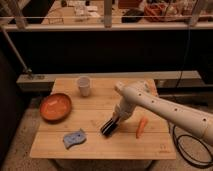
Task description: Place the eraser on the white sponge
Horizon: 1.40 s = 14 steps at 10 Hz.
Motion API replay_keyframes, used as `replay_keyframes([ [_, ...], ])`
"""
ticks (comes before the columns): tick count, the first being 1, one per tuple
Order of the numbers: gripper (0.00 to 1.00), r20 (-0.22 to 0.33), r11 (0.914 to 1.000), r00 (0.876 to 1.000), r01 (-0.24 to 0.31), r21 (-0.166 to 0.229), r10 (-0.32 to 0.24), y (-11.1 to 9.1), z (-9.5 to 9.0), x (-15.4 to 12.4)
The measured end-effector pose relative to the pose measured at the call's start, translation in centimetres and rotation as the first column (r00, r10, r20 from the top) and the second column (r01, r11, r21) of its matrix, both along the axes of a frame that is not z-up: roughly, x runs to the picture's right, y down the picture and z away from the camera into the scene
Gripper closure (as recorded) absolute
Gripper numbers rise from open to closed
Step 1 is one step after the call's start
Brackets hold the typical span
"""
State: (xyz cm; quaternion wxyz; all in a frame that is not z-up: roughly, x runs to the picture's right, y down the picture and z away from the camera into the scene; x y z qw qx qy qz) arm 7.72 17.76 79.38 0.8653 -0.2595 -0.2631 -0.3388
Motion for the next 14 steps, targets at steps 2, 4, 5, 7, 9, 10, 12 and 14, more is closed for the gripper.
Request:
replay_keyframes([
  [2, 0.64, 0.022, 0.9993, 0.999, 0.038, 0.004, -0.038, 0.4, -0.2, -1.4],
  [4, 0.54, 0.033, 0.9982, 0.998, 0.059, 0.010, -0.060, 0.5, -0.4, -2.2],
  [5, 0.56, 0.033, 0.9979, 0.997, 0.063, 0.011, -0.064, 0.4, -0.6, -2.3],
  [7, 0.63, 0.049, 0.9958, 0.995, 0.091, 0.011, -0.092, 0.7, -0.8, -3.0],
  [9, 0.51, 0.060, 0.9931, 0.991, 0.116, 0.013, -0.117, 0.8, -1.0, -3.8],
  [10, 0.44, 0.065, 0.9917, 0.990, 0.128, 0.014, -0.128, 0.9, -1.1, -4.2],
  [12, 0.47, 0.071, 0.9896, 0.987, 0.143, 0.014, -0.144, 1.0, -1.4, -4.6],
  [14, 0.47, 0.083, 0.9877, 0.984, 0.156, 0.011, -0.156, 1.4, -1.1, -5.5],
])
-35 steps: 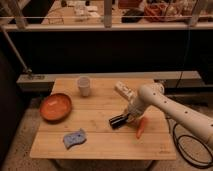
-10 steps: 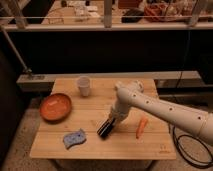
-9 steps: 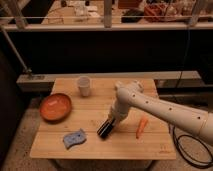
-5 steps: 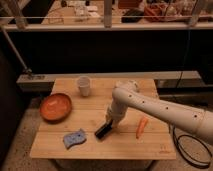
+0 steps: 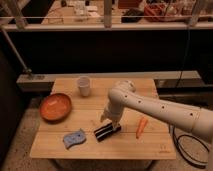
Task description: Place the eraser on the white sponge
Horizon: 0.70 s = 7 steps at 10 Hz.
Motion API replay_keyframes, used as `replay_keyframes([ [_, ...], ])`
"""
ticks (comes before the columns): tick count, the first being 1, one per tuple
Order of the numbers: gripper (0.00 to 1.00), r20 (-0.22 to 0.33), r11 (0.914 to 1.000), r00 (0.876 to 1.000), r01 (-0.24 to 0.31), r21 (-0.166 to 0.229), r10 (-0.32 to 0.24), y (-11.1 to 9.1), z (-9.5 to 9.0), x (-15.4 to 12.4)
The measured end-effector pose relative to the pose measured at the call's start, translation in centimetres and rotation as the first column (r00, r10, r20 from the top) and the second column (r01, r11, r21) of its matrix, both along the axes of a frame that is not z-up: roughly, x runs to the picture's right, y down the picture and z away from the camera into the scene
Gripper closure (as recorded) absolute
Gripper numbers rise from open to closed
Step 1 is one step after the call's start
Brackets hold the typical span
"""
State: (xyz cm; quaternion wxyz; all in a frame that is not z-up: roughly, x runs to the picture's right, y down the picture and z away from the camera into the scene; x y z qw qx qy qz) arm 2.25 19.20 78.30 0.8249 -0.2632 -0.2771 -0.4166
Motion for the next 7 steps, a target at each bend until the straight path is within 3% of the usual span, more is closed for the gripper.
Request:
replay_keyframes([
  [3, 0.23, 0.002, 0.9999, 1.000, -0.009, -0.009, 0.009, 1.3, 1.5, 0.2],
  [5, 0.20, 0.020, 0.9999, 1.000, 0.015, -0.009, -0.015, 1.5, 1.5, -0.1],
  [7, 0.20, 0.016, 0.9999, 1.000, 0.003, -0.013, -0.003, 1.8, 1.9, 0.1],
])
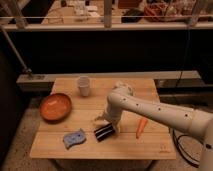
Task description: Place the eraser on the white sponge
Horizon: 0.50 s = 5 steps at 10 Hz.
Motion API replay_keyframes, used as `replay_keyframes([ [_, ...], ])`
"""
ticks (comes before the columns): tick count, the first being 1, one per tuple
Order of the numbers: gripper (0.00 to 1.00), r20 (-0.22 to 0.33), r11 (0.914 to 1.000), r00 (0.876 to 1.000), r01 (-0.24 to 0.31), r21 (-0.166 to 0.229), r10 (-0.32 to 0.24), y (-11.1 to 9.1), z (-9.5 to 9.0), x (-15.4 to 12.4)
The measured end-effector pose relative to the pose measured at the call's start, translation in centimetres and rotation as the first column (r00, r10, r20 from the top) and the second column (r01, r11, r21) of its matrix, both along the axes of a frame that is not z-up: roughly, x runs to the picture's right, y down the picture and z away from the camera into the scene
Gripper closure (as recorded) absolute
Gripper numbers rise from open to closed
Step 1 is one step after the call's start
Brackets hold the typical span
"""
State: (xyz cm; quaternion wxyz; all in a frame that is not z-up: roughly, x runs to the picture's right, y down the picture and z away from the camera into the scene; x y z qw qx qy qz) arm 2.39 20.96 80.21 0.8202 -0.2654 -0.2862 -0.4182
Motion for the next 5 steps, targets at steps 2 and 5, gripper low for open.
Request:
replay_keyframes([
  [2, 0.20, -0.003, 0.9999, 1.000, -0.005, -0.012, 0.005, 0.45, 0.41, 0.09],
  [5, 0.20, -0.001, 0.9997, 1.000, -0.007, -0.023, 0.007, 0.92, 0.83, 0.31],
])
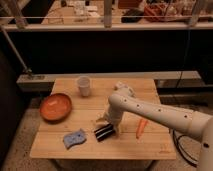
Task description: Place the eraser on the white sponge
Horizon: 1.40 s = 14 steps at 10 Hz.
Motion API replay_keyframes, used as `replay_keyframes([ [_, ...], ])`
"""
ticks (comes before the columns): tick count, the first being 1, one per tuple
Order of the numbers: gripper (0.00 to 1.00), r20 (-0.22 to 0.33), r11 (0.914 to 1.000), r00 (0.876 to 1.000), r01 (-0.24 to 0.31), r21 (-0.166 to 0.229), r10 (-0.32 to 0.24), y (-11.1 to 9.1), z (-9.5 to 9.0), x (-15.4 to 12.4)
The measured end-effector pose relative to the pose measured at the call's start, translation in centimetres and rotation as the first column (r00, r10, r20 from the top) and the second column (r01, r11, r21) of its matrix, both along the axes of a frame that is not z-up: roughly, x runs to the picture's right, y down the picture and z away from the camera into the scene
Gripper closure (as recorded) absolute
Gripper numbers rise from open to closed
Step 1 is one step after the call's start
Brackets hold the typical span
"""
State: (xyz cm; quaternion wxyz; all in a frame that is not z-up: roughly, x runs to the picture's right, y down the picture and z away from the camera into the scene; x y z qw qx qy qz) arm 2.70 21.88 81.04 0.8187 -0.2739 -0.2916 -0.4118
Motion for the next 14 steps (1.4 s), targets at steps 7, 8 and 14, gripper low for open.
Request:
replay_keyframes([
  [7, 0.20, 0.003, 0.9997, 1.000, -0.012, -0.021, 0.012, 0.8, 1.0, 0.2],
  [8, 0.20, 0.003, 0.9997, 1.000, -0.013, -0.022, 0.014, 0.8, 1.0, 0.2],
  [14, 0.32, 0.000, 0.9991, 1.000, -0.028, -0.032, 0.028, 1.3, 1.6, 0.5],
])
